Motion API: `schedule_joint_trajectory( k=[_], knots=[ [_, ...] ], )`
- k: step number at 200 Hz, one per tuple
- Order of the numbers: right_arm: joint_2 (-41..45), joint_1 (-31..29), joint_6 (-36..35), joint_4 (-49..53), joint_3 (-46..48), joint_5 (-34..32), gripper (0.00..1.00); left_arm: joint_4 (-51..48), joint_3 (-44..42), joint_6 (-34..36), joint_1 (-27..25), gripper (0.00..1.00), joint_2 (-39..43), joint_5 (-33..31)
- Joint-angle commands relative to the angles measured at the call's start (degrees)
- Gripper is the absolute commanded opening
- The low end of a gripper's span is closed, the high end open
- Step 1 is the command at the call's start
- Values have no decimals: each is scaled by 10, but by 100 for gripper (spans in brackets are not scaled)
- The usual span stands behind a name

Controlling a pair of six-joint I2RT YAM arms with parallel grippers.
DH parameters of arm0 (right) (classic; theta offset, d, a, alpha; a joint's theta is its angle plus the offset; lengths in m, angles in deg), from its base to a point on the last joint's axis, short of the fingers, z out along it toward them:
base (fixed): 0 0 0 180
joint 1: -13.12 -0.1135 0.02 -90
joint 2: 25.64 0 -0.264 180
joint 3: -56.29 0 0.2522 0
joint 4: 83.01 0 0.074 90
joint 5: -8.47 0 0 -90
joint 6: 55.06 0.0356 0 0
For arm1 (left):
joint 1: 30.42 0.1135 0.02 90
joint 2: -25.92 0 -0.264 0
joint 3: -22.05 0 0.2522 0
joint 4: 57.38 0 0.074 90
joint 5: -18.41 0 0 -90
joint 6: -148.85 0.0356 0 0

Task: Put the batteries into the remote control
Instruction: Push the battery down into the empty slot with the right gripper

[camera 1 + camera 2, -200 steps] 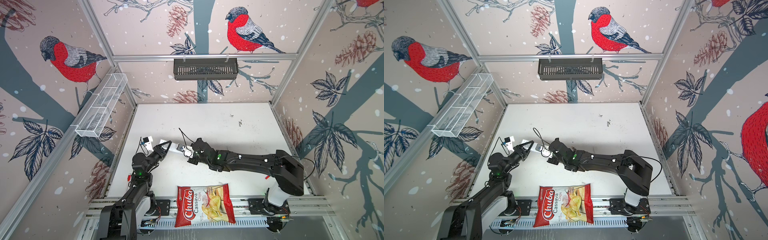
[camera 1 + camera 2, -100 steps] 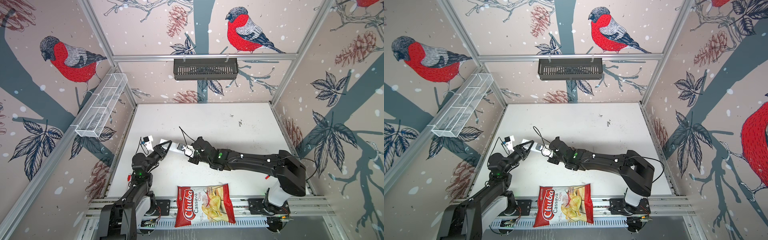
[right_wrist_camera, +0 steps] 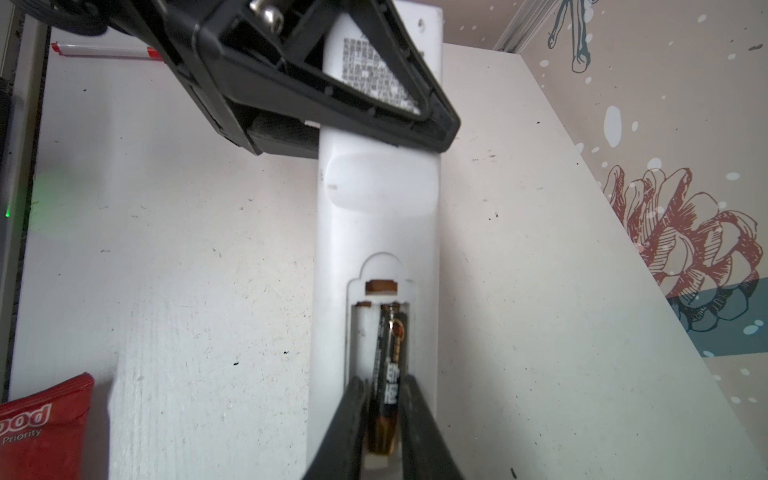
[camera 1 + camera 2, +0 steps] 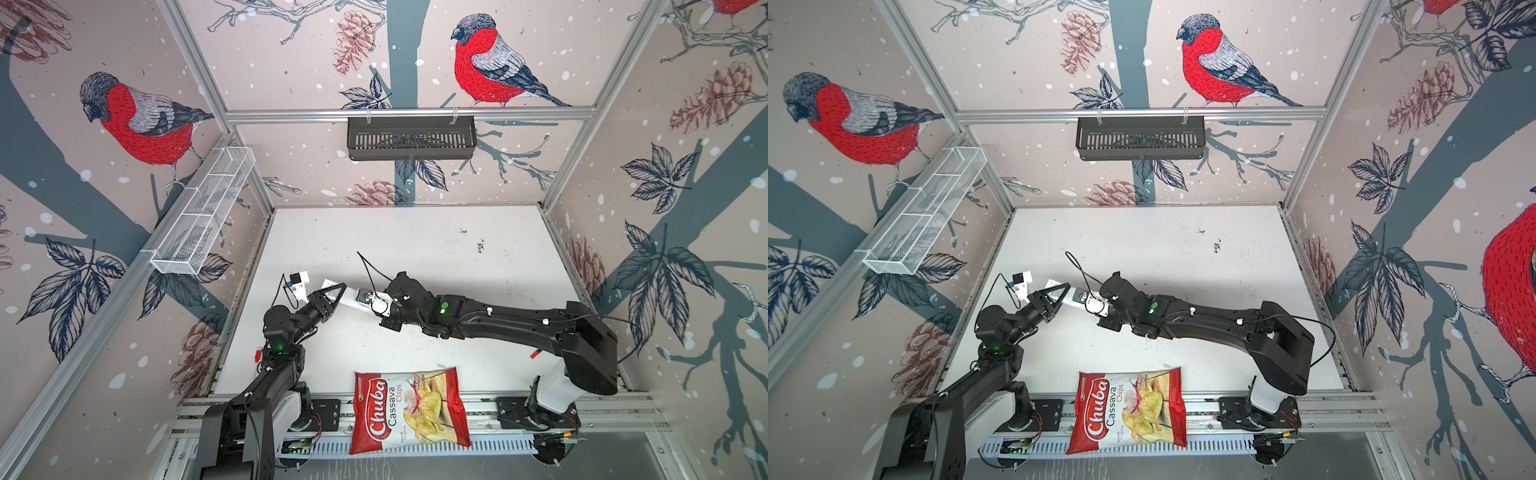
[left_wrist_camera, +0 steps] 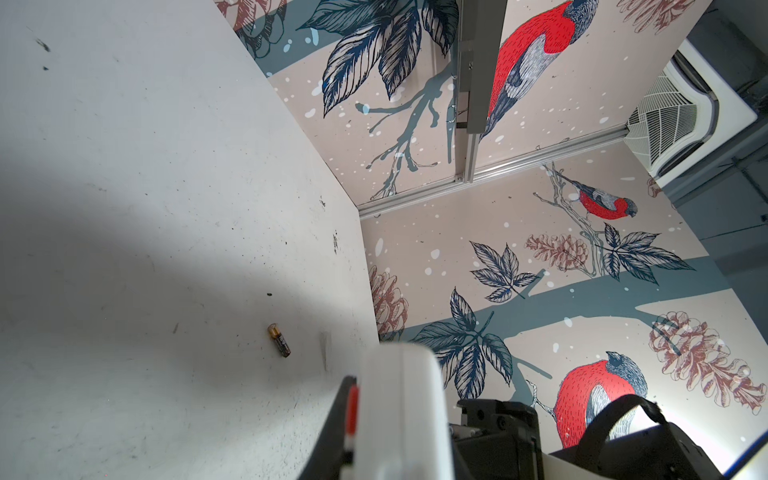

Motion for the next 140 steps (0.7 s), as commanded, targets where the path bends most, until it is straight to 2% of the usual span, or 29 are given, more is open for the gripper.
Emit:
schedule_joint_trajectory(
  k=[1, 109, 140],
  knots=[
    [1, 9, 15, 74, 0, -22, 22, 122, 4, -59, 0, 0, -1, 89],
    [29, 17, 17, 95, -2, 13, 29, 69, 8, -30, 6, 0, -2, 81],
    [37, 23, 19, 104, -6, 40, 30, 52, 9, -19, 8, 0, 2, 78]
  ],
)
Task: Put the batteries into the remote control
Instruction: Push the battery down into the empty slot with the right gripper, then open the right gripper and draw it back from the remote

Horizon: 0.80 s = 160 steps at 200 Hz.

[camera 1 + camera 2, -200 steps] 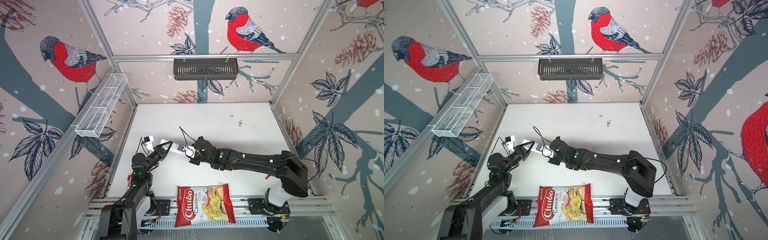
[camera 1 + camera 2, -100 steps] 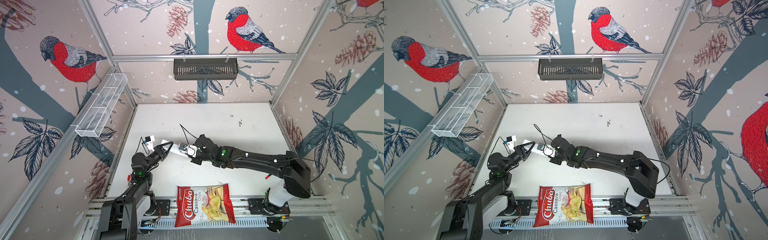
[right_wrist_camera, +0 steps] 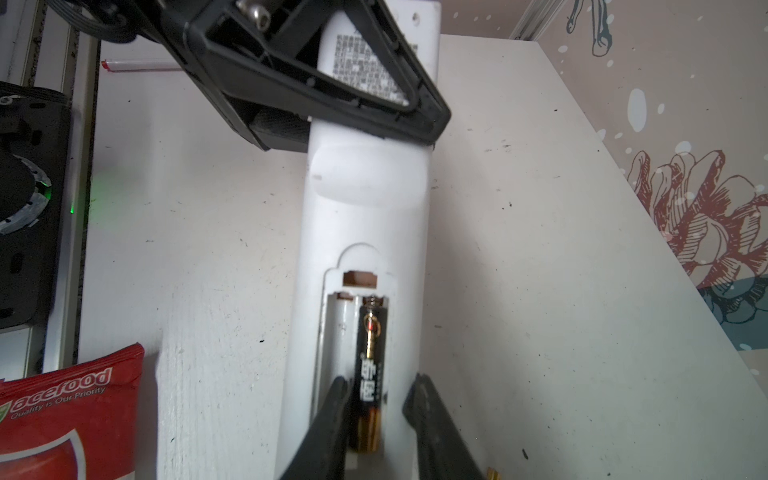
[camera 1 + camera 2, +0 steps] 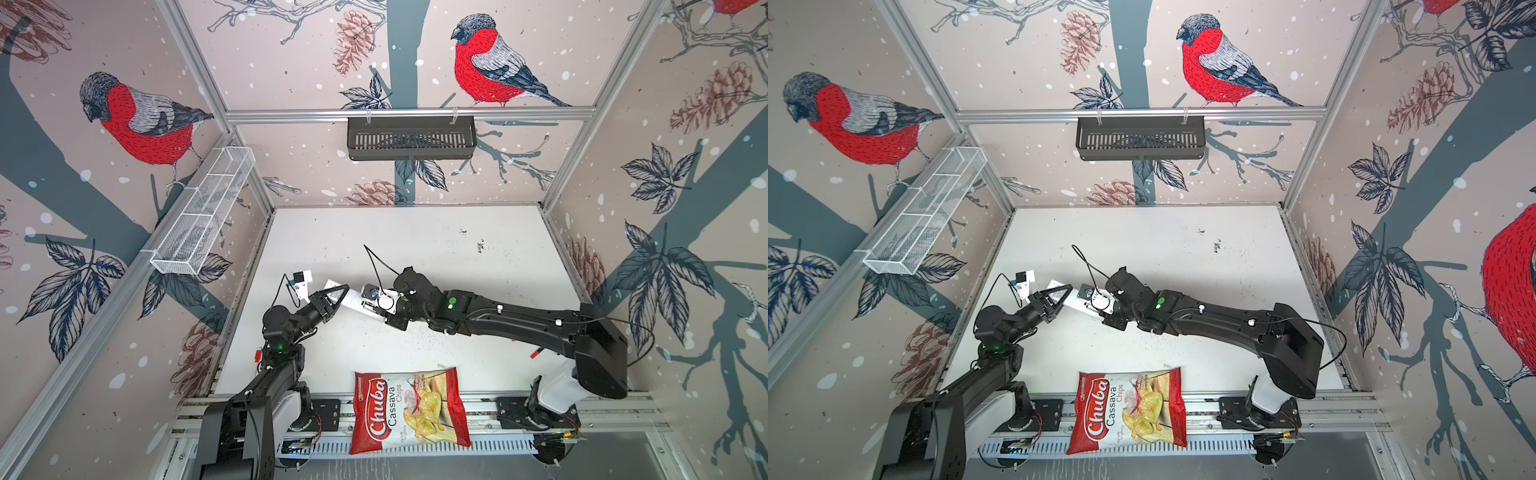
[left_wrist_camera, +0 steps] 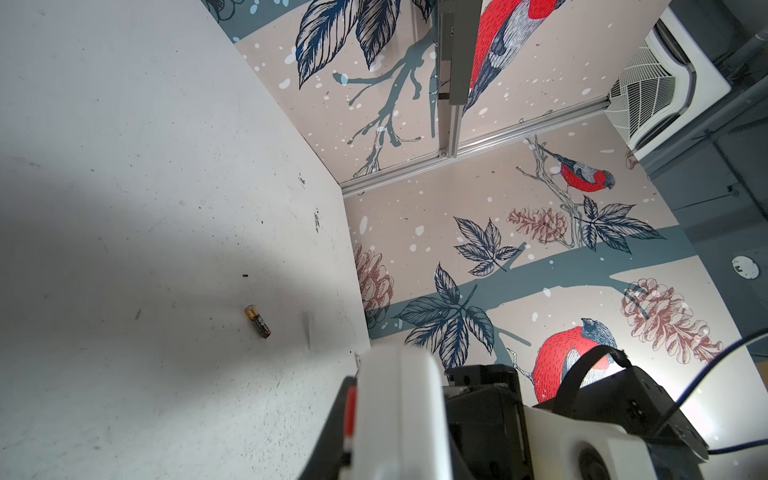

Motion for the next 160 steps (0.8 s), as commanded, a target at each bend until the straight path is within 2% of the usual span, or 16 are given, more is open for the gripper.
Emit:
schedule_joint_trajectory(
  k=[1, 81, 108, 160],
  knots=[
    [8, 8, 6, 55, -1, -3, 30, 31, 7, -4, 3, 0, 6, 30],
    [29, 18, 2, 85, -8, 70, 33, -1, 9, 13, 7, 0, 14, 24],
    [51, 36, 8, 75, -2, 126, 38, -3, 9, 15, 9, 0, 14, 24],
    [55, 61, 35, 59, -3, 183, 45, -4, 10, 14, 11, 0, 16, 25]
  ],
)
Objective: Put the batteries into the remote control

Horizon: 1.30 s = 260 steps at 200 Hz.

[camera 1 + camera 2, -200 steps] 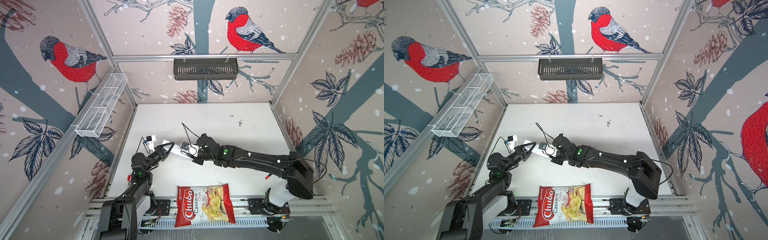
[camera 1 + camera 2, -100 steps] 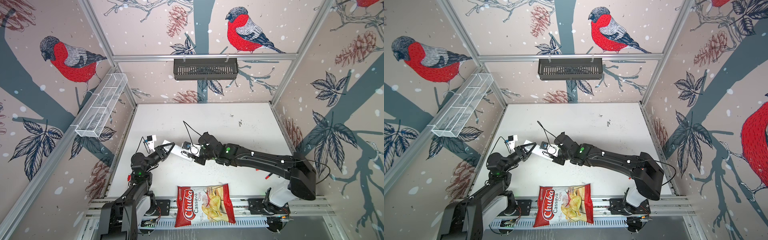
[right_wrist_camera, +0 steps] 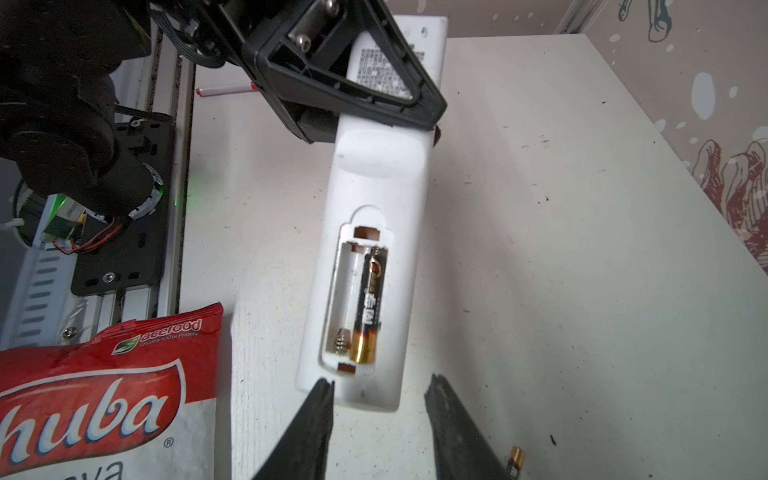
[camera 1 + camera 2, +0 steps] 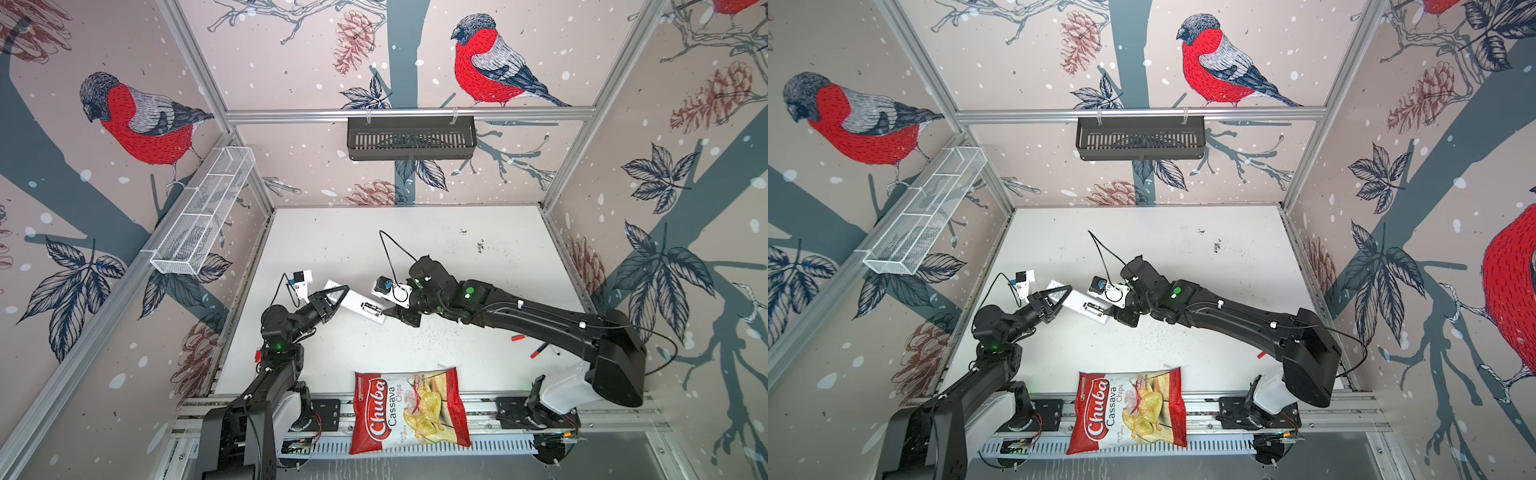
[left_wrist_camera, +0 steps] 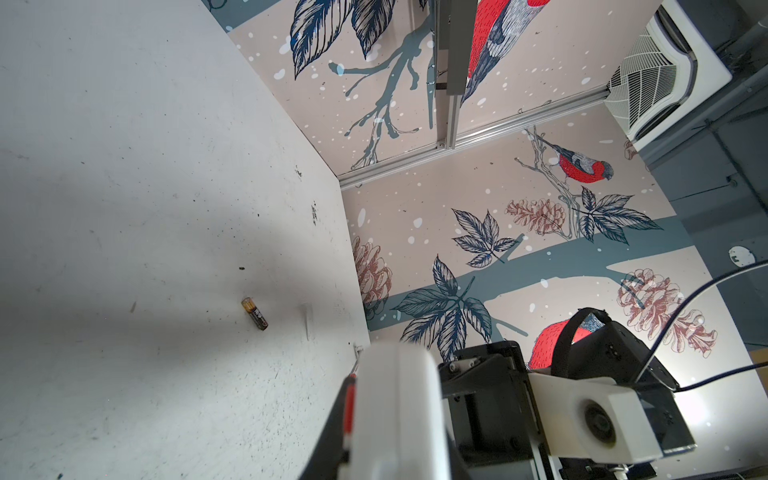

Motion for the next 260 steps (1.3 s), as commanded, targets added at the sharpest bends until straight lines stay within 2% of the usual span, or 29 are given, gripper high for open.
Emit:
schedule_joint_trajectory(
  k=[1, 16, 33, 45, 55, 109, 212, 231, 260],
  knots=[
    [3, 11, 26, -12, 0, 43, 46, 17, 5, 6, 3, 0, 2, 6],
    [3, 32, 75, -37, 0, 60, 53, 19, 4, 6, 3, 0, 3, 7],
    [3, 77, 150, -80, 7, 143, 61, 29, 5, 0, 4, 0, 2, 10],
    [-1, 106, 185, -110, 13, 233, 63, 36, 4, -3, 3, 0, 1, 12],
    [-4, 119, 217, -135, 22, 264, 66, 43, 4, -7, 4, 0, 1, 14],
    [-68, 133, 256, -120, -5, 377, 73, 58, 2, -15, 3, 0, 0, 16],
    [-132, 113, 266, -141, -18, 401, 64, 66, 1, -19, 3, 0, 0, 17],
    [-138, 114, 268, -141, -24, 394, 60, 67, 2, -19, 3, 0, 0, 17],
    [-150, 114, 268, -134, -35, 388, 48, 66, 1, -18, 4, 0, 2, 17]
  ],
)
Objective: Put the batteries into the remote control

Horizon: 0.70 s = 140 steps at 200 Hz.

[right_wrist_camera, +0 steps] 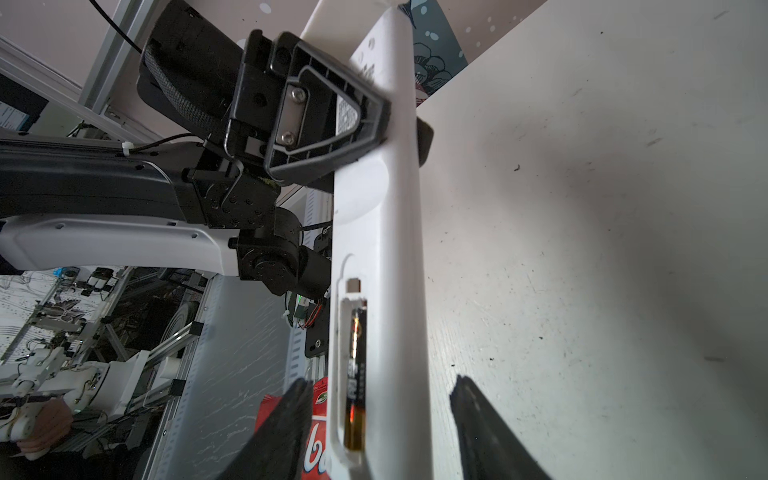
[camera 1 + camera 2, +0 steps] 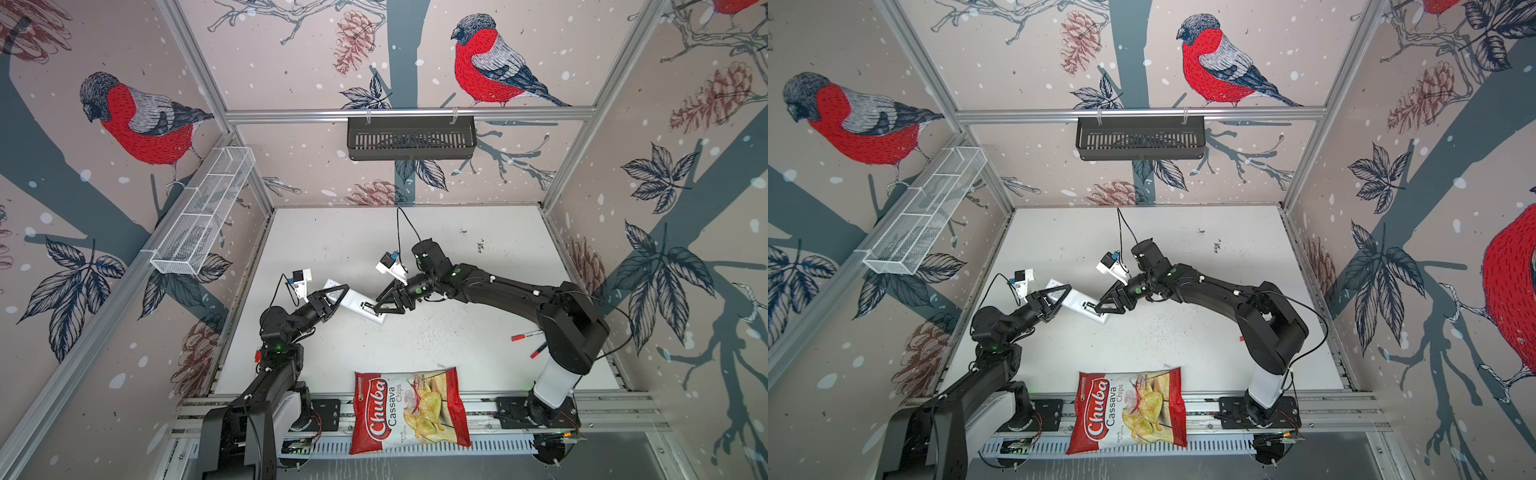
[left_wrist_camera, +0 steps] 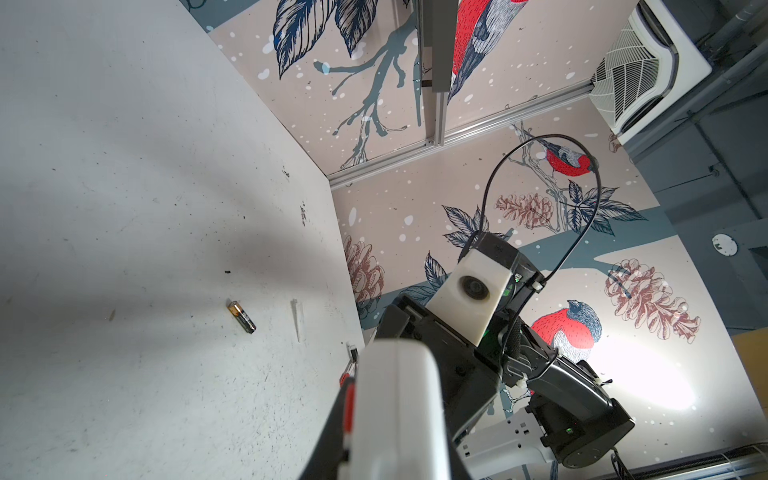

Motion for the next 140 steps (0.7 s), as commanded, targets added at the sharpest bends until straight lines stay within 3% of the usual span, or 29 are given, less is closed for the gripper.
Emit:
schedule_joint_trajectory(
  k=[1, 58, 140],
  knots=[
    [-8, 0, 7, -9, -10, -1, 48, 35, 1, -1, 2, 0, 2, 7],
    [-14, -5, -4, 9, -17, -13, 48, 37, 1, -2, 1, 0, 1, 7],
    [-23, -2, -18, 32, -24, -47, 31, 36, 1, -2, 2, 0, -1, 6]
  ],
)
